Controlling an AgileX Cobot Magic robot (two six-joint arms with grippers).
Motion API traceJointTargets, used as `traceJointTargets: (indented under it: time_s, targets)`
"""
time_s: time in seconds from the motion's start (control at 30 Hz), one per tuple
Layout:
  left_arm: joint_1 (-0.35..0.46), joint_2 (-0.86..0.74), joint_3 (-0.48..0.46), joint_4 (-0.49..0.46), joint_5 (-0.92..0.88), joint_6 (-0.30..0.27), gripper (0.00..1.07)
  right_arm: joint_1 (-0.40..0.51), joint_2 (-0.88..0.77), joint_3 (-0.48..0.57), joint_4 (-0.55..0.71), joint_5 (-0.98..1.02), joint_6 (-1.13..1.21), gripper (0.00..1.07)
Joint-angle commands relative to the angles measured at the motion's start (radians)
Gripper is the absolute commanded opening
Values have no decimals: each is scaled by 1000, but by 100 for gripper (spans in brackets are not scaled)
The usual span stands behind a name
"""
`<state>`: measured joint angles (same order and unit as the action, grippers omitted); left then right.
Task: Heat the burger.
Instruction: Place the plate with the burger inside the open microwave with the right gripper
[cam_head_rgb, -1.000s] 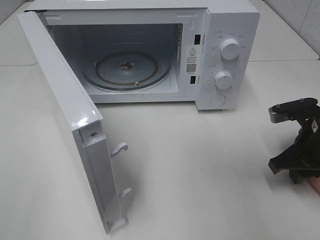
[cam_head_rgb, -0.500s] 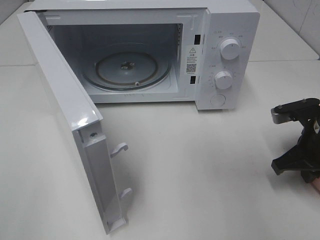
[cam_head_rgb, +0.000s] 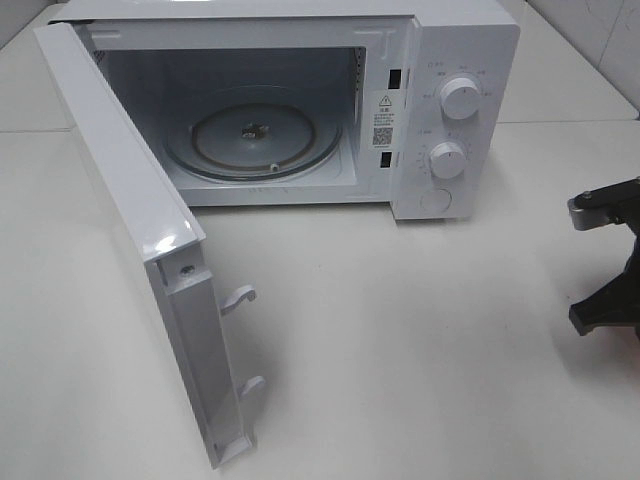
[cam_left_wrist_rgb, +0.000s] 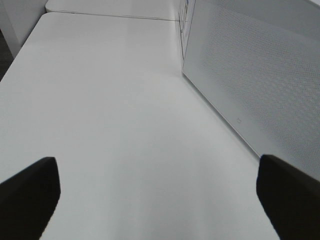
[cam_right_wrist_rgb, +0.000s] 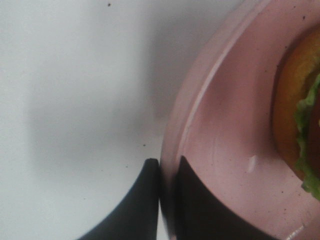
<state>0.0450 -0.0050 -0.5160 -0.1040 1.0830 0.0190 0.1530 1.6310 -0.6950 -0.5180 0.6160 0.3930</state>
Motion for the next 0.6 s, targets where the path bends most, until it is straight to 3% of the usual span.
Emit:
traceJointTargets:
  time_s: [0.03,0.3,0.6]
  targets:
    - [-7,-13,2,2,-16,2,100,-2,-37,0,-66,35,48,0]
    - [-7,-13,2,2,-16,2,100,17,-80,0,-110,82,75,0]
    - [-7,-13,2,2,-16,2,100,148,-80,0,-194,180,151,0]
